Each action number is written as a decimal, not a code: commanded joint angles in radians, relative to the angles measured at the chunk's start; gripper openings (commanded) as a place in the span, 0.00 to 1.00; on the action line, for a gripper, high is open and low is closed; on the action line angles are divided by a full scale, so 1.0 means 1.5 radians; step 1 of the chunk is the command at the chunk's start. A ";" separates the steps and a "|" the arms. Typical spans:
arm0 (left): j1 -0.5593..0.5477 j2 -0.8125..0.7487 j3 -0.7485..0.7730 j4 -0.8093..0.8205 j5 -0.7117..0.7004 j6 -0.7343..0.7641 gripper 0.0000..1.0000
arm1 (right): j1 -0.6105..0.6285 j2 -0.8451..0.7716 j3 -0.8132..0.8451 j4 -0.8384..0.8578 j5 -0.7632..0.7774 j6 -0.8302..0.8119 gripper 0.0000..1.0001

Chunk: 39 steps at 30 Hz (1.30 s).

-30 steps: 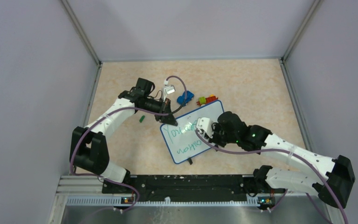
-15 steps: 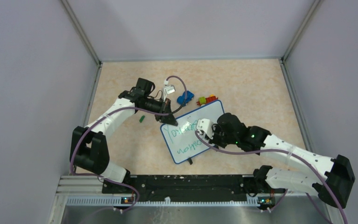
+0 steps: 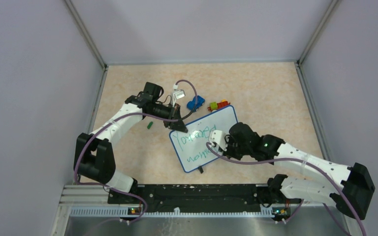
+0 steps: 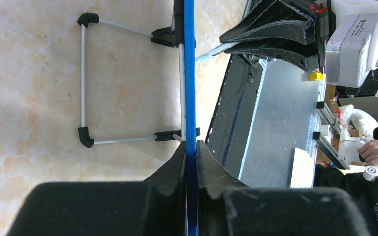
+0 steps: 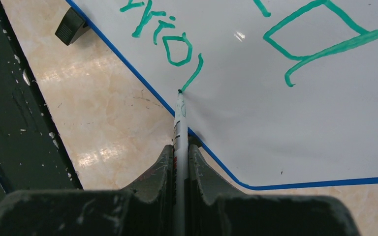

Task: Write a sentence on the whiteboard

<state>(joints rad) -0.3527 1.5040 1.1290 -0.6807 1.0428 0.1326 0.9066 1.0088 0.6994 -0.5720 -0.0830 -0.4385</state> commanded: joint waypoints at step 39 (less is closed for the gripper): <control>-0.005 0.017 0.002 0.008 -0.011 0.009 0.00 | -0.063 -0.012 0.061 0.046 0.018 0.032 0.00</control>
<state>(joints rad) -0.3527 1.5040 1.1290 -0.6804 1.0420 0.1295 0.8421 1.0080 0.7425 -0.5613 -0.1089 -0.3882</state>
